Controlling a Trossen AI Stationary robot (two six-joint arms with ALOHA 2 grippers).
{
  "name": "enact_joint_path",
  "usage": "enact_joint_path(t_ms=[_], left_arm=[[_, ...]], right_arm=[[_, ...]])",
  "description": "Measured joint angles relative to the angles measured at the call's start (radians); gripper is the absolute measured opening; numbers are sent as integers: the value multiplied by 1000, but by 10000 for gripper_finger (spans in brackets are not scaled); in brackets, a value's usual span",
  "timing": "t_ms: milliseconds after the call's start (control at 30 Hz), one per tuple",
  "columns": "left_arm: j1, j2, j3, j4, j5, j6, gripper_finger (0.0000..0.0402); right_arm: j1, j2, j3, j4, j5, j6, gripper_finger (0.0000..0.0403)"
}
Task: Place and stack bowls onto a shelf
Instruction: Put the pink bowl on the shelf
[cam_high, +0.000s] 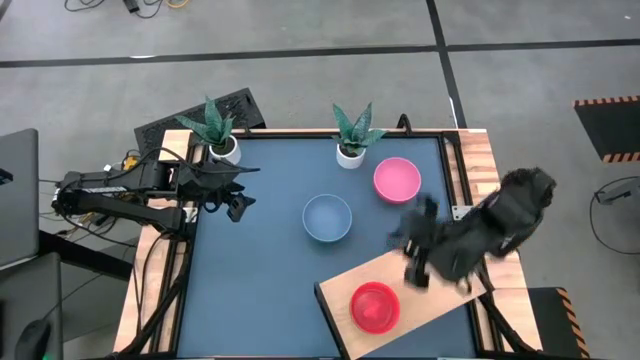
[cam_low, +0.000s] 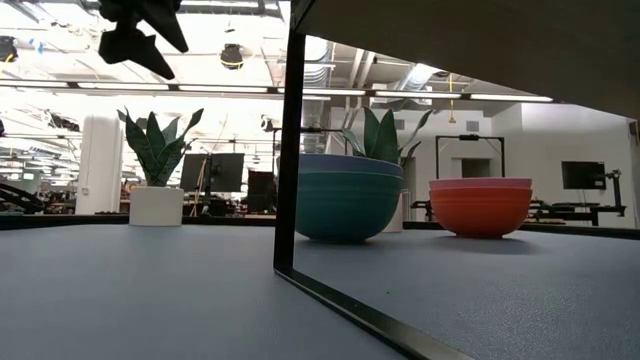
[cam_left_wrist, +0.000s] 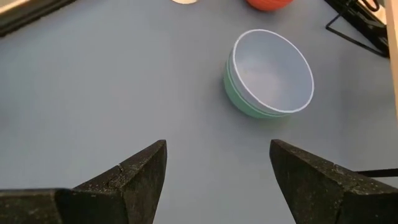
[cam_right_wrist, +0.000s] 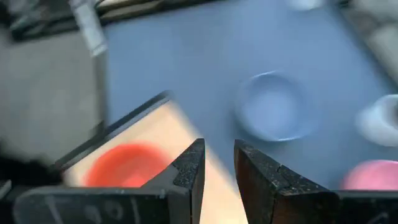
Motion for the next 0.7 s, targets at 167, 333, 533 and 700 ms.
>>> enact_joint_path(t_ms=[167,333,533,700], left_arm=[[-2,0,0,0,4,-45,269],[-2,0,0,1,2,-87,269],[-2,0,0,5,-4,-121,269],[-2,0,0,35,-41,-103,269]], right_arm=[[-114,-98,-22,-59,88,-4,113],[-267,-208,-170,-62,101,-64,113],[-443,-368,-515,-32,48,-79,114],[-549,-500,-818,138,-57,-143,142]])
